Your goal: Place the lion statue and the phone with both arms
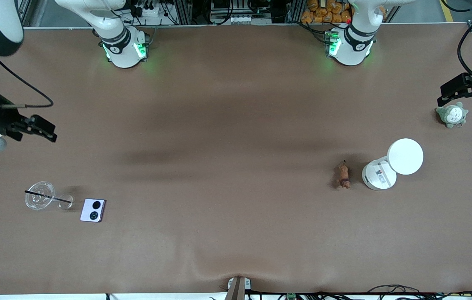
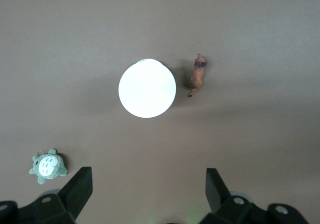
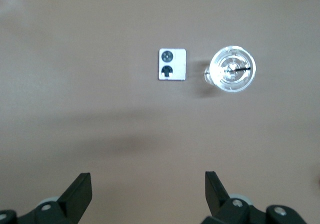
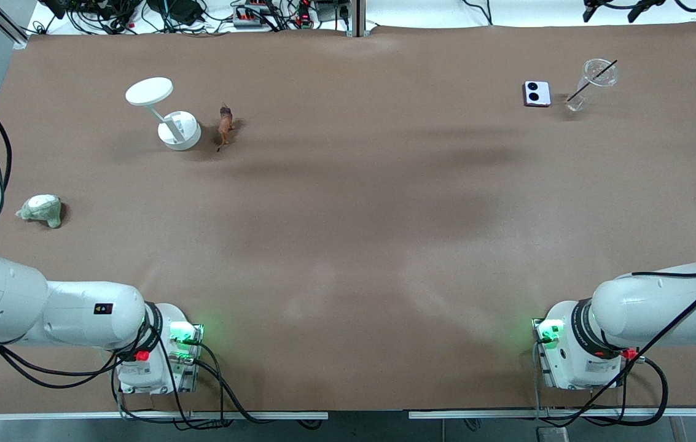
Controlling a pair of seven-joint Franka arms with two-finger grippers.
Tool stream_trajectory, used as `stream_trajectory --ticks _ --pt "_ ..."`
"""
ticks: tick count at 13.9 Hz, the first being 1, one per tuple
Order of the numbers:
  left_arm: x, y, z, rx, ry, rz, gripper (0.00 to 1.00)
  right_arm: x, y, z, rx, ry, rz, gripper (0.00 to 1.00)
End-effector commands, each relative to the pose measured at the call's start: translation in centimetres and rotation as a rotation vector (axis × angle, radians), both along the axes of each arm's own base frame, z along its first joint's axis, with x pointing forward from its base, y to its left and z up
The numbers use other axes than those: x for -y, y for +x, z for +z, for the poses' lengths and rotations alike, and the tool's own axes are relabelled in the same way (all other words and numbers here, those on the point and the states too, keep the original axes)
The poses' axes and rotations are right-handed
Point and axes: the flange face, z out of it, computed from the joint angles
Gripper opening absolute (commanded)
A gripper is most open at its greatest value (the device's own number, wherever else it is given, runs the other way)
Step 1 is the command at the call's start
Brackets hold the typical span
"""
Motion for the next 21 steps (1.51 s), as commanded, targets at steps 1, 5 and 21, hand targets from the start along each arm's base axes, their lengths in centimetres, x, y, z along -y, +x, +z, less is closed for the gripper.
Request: stream_trajectory --ticks 1,5,21 --pt "0.3 0.3 0.5 0.009 -0.015 -0.003 1.00 1.4 -2.3 1.4 -0.030 0.016 -0.027 1.00" --pt "0.0 0.3 0.6 0.011 -0.015 0.000 1.00 2.9 -4.2 2.8 -0.064 0.054 -0.033 1.00" --pt "0.2 0.4 0.1 0.000 -0.011 -0.002 1.00 3.2 -4.4 4.0 -0.061 0.054 -0.021 1.00"
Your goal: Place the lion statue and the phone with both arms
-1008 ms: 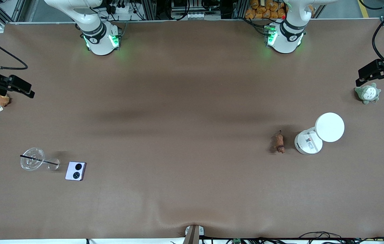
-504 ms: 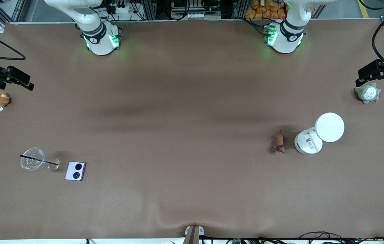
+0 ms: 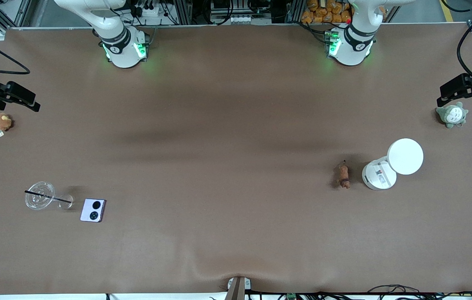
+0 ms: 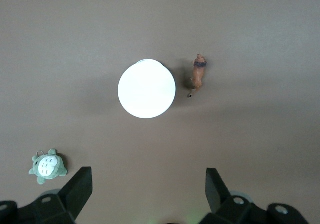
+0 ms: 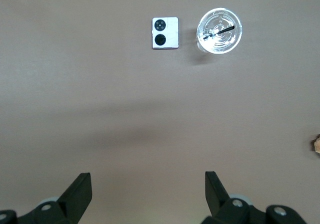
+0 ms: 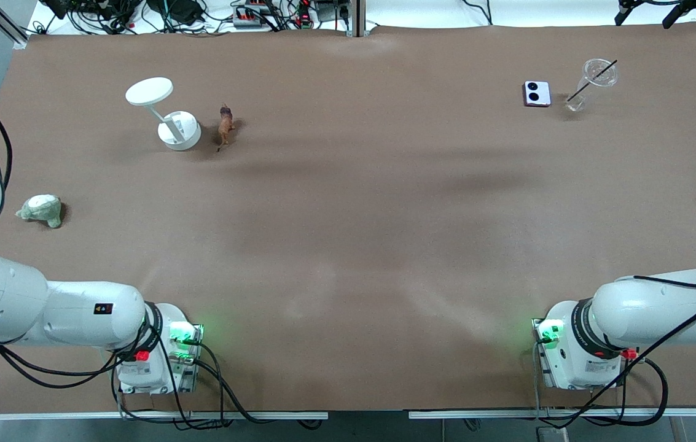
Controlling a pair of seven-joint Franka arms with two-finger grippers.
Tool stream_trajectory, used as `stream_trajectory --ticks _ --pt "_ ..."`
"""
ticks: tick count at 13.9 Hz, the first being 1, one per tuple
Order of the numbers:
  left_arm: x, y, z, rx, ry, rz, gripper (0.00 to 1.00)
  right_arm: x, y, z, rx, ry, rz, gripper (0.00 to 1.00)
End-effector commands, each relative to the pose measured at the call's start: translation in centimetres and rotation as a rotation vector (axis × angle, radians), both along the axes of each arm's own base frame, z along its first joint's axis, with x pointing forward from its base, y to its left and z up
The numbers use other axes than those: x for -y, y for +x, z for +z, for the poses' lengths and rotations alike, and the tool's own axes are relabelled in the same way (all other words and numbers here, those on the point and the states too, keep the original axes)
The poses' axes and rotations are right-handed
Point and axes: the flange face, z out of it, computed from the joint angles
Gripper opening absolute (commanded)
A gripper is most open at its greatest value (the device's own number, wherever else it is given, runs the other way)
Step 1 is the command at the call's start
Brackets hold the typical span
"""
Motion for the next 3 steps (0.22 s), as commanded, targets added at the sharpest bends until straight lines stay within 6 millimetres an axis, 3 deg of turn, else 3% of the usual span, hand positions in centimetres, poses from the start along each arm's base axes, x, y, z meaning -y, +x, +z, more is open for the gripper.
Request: stream_trajectory --ticks 1,3 --pt "0.14 0.29 0.19 0.001 -0.012 -0.001 1.00 0.25 -0.35 0.55 0.004 0.010 0.003 1.00" --pt "0.14 0.29 0.19 0.001 -0.012 -0.001 1.00 0.94 -0.57 0.40 -0.012 0.013 -0.010 1.00"
